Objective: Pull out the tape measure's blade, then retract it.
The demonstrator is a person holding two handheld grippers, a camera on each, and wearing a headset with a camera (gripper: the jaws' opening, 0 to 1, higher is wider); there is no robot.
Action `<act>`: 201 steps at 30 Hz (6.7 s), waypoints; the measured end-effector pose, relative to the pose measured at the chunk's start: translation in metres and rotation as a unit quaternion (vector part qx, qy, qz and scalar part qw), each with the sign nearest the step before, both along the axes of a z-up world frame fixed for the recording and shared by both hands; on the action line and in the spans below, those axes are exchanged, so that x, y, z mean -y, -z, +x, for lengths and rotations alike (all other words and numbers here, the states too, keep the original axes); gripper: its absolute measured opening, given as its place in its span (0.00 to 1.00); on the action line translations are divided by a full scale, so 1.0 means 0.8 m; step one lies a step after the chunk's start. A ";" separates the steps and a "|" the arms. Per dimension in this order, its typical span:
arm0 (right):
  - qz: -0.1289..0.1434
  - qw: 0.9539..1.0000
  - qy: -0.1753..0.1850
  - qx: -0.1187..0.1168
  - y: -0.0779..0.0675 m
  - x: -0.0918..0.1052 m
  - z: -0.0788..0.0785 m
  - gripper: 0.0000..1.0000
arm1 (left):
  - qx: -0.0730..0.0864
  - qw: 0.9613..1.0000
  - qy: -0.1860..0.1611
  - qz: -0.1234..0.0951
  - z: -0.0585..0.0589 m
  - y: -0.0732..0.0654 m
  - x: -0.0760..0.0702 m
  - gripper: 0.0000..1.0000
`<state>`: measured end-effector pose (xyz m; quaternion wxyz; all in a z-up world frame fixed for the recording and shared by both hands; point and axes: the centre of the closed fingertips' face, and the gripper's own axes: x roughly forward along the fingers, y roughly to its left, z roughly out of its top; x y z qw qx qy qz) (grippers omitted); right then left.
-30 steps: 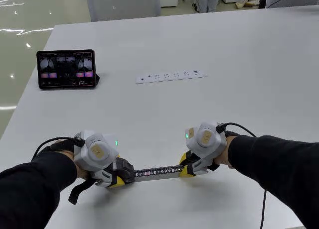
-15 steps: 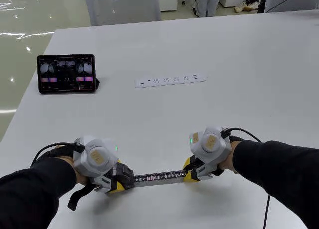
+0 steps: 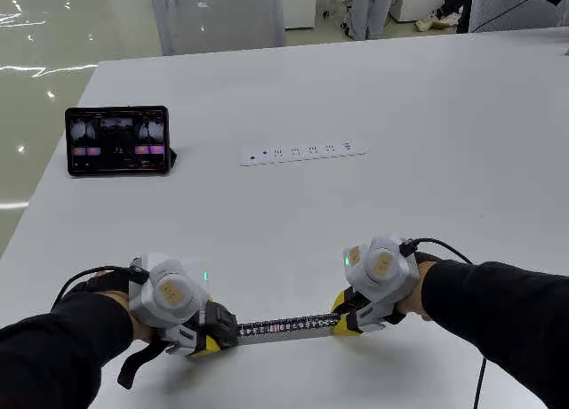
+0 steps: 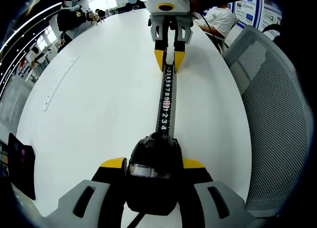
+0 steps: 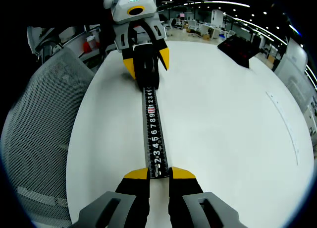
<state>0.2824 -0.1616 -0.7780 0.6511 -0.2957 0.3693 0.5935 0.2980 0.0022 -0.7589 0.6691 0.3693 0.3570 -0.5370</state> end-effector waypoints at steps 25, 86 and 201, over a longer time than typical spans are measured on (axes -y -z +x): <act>-0.005 1.000 0.002 -0.005 0.003 0.022 -0.002 0.10 | -0.001 1.000 0.000 -0.001 0.000 0.001 0.000 0.36; -0.019 1.000 0.013 -0.006 0.002 0.066 0.001 0.10 | 0.000 1.000 -0.004 -0.004 0.001 0.000 0.001 0.35; -0.068 0.997 -0.010 0.018 -0.014 0.100 -0.001 0.26 | -0.006 1.000 -0.005 0.023 -0.008 -0.021 -0.028 0.52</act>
